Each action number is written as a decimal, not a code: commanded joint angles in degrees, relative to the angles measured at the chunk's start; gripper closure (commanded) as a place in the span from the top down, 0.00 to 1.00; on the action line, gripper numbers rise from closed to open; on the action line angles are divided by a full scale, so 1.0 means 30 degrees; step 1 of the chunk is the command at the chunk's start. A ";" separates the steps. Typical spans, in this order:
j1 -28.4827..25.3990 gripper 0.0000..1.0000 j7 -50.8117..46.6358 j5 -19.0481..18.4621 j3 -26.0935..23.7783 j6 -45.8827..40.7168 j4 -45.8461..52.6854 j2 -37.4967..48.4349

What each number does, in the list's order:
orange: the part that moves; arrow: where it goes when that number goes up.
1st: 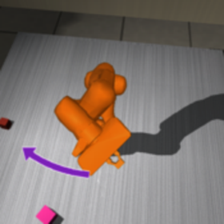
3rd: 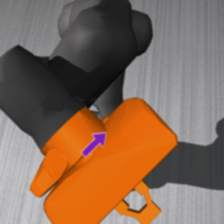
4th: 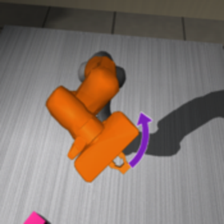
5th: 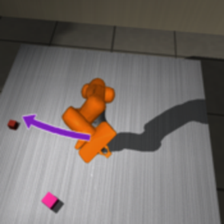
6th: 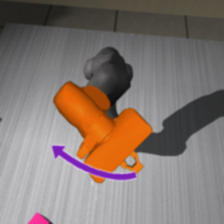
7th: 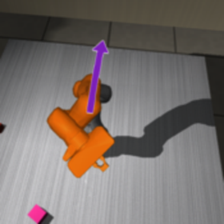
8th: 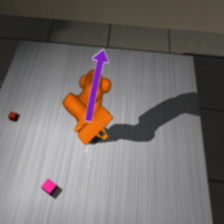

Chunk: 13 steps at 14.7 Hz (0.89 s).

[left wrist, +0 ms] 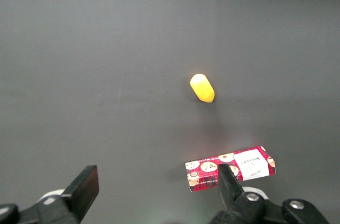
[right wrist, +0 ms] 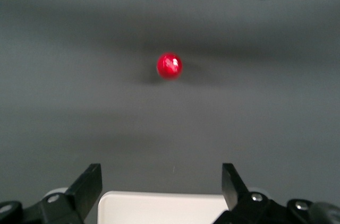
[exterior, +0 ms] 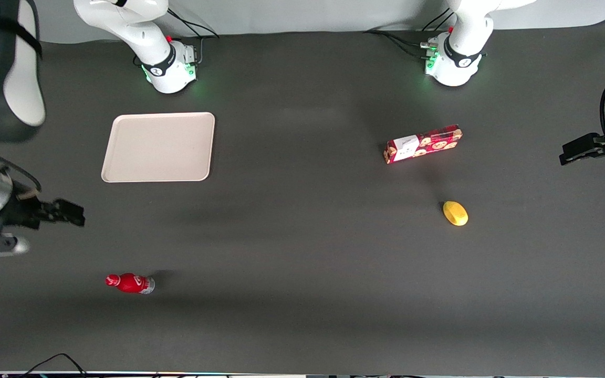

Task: Place coke bottle on tray
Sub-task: 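Move the right gripper down toward the red Coca-Cola bottle lying on the table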

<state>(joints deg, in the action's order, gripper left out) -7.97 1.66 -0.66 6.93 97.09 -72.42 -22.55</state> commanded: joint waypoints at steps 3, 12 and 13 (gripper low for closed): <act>0.0078 1.00 0.2580 0.0628 0.0061 0.3724 0.2607 -0.4459; 0.0576 1.00 0.5187 0.3150 0.0617 0.6043 0.2812 -0.7537; 0.0576 1.00 0.5188 0.3091 0.0618 0.6278 0.2783 -0.7744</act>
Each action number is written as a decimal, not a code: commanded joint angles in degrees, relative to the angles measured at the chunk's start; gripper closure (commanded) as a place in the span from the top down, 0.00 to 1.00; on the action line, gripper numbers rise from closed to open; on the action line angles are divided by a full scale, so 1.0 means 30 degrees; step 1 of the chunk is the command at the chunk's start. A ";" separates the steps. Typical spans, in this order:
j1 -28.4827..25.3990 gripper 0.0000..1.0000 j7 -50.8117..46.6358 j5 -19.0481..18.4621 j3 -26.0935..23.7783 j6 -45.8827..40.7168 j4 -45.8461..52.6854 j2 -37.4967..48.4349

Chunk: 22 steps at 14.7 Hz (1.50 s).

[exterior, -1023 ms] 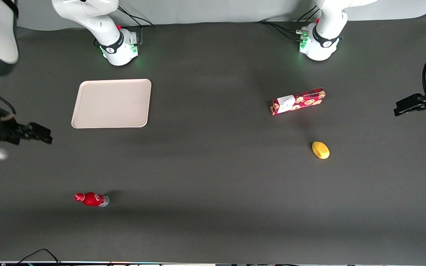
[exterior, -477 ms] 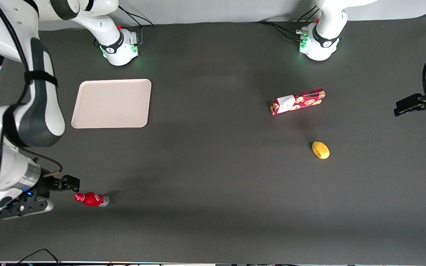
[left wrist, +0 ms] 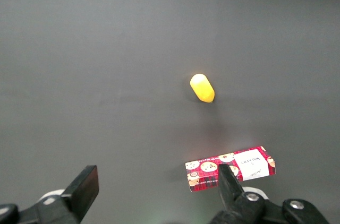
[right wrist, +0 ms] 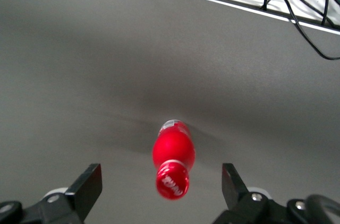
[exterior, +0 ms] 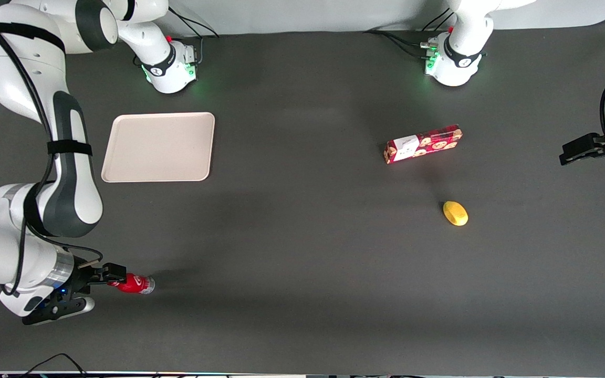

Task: Place coke bottle on tray
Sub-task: 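Close the right gripper around the bottle's body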

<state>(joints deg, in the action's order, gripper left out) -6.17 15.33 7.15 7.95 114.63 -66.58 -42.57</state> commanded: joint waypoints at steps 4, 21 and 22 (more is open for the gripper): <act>-0.0198 1.00 0.0282 0.0341 0.0368 0.0434 0.0630 -0.1484; -0.0256 0.53 -0.0012 0.0047 0.0603 0.0141 0.0190 -0.1397; -0.0257 0.41 -0.0012 0.0047 0.0574 0.0141 0.0190 -0.1368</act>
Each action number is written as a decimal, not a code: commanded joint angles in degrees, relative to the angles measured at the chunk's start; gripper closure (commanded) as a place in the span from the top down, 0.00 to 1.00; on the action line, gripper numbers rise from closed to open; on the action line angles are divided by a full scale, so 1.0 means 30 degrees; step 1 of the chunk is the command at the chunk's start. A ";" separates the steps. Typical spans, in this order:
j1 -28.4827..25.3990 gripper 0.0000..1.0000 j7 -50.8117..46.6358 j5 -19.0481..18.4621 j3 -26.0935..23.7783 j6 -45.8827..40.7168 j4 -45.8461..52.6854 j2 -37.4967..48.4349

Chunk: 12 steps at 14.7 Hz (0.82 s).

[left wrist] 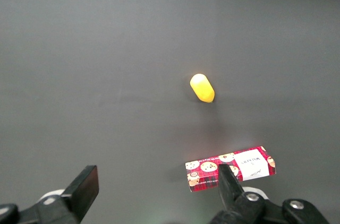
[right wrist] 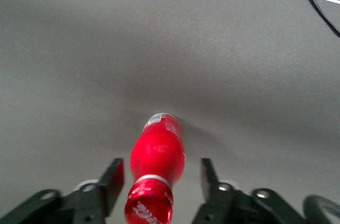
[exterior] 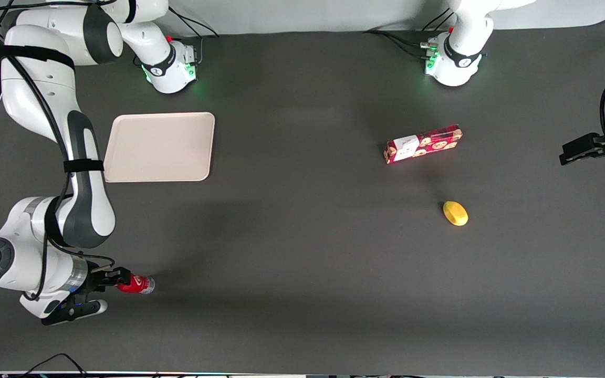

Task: Place coke bottle on tray
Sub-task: 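Close the right gripper around the bottle's body, then lift the bottle and carry it toward the white tray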

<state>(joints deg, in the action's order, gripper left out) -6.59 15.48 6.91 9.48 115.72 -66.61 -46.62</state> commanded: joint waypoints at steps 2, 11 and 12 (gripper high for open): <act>-0.0175 0.17 -0.0149 0.0130 0.0061 -0.0223 0.0231 0.0013; -0.0292 0.00 -0.1028 0.0130 -0.0056 -0.5372 0.0350 0.4106; -0.0293 0.00 -0.1028 0.0130 -0.0056 -0.6569 0.0319 0.4840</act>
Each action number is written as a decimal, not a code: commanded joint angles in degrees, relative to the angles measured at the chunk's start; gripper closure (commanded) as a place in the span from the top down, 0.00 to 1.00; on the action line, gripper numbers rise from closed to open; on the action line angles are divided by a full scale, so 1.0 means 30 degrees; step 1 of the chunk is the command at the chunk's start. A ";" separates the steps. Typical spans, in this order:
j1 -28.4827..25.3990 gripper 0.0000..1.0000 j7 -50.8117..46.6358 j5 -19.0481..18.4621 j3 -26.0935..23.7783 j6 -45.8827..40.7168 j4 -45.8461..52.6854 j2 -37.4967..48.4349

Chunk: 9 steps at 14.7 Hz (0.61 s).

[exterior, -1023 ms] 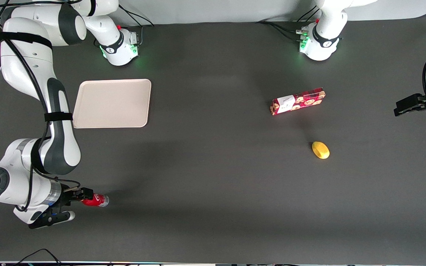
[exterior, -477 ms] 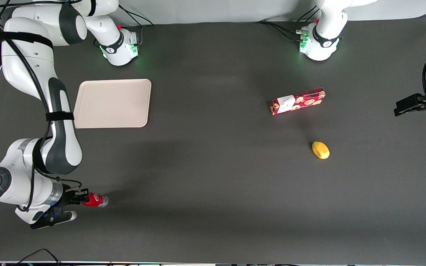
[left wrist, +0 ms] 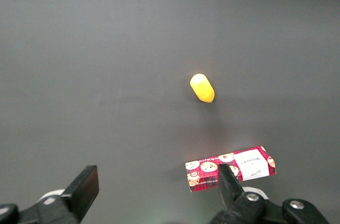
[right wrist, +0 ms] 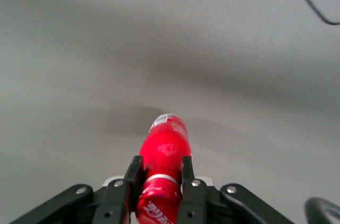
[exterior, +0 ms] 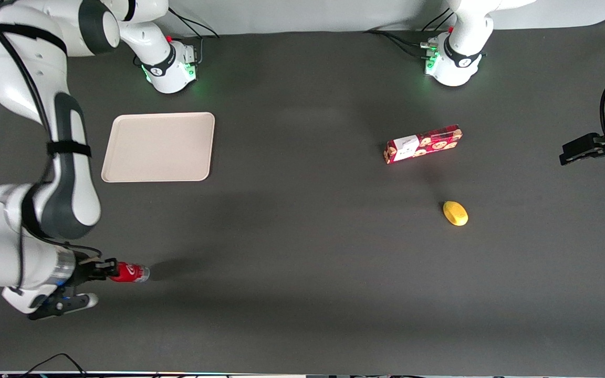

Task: Place coke bottle on tray
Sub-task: 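Lift the bottle and carry it toward the white tray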

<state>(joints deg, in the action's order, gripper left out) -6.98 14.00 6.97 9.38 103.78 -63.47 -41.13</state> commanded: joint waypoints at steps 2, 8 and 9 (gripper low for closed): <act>-0.0133 0.00 -0.0537 0.0109 -0.0021 -0.5138 -0.0844 0.4298; -0.0162 0.00 -0.0449 -0.1201 -0.0195 -0.6326 -0.7362 1.1000; -0.0191 0.00 -0.0449 -0.2137 -0.0719 -0.5511 -0.9408 1.2580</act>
<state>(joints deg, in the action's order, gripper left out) -7.01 13.68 5.89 9.29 82.37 -73.73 -17.49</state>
